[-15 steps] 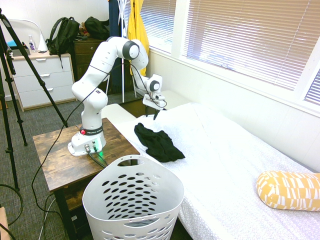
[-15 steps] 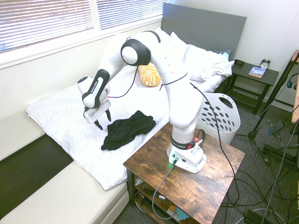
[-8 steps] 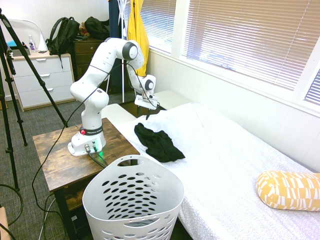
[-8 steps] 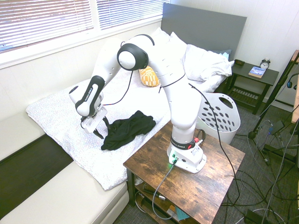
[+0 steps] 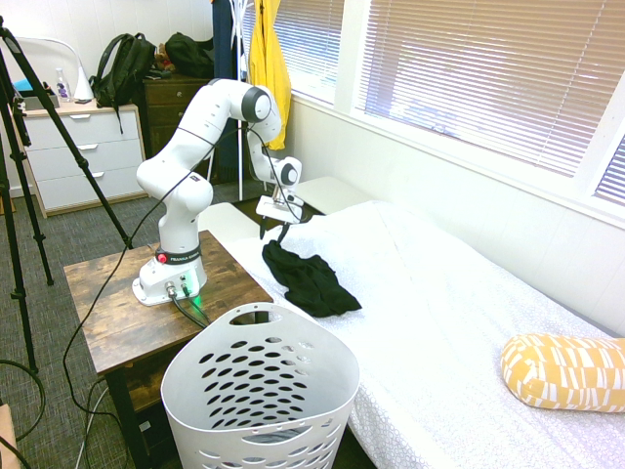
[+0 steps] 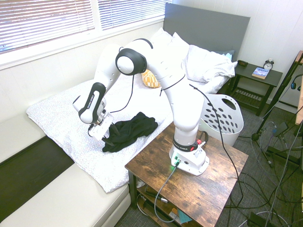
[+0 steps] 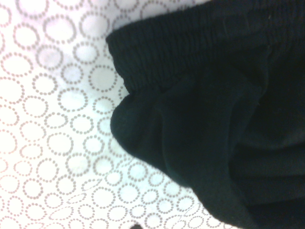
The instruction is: Put my clothes in the laundry bag
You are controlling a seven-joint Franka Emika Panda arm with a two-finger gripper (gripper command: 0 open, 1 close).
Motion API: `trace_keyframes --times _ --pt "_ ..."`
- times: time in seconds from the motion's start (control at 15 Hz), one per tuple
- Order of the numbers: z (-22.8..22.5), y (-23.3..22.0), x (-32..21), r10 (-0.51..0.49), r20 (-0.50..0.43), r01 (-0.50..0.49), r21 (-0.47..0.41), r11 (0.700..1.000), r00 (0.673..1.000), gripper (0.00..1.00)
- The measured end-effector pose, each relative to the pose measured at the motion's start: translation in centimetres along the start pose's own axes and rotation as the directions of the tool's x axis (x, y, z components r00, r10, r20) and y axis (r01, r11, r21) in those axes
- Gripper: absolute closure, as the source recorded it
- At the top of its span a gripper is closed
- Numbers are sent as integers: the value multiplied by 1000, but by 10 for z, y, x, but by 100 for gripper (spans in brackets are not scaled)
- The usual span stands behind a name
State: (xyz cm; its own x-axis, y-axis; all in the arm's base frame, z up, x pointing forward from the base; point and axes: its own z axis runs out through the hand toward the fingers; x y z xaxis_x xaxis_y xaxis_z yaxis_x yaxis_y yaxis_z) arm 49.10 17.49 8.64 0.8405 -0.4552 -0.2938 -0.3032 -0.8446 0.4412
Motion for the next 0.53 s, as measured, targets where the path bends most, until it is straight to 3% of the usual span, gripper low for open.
trace_keyframes --times 0.53 --pt "39 -16 36 -57 -111 59 20 998 992 0"
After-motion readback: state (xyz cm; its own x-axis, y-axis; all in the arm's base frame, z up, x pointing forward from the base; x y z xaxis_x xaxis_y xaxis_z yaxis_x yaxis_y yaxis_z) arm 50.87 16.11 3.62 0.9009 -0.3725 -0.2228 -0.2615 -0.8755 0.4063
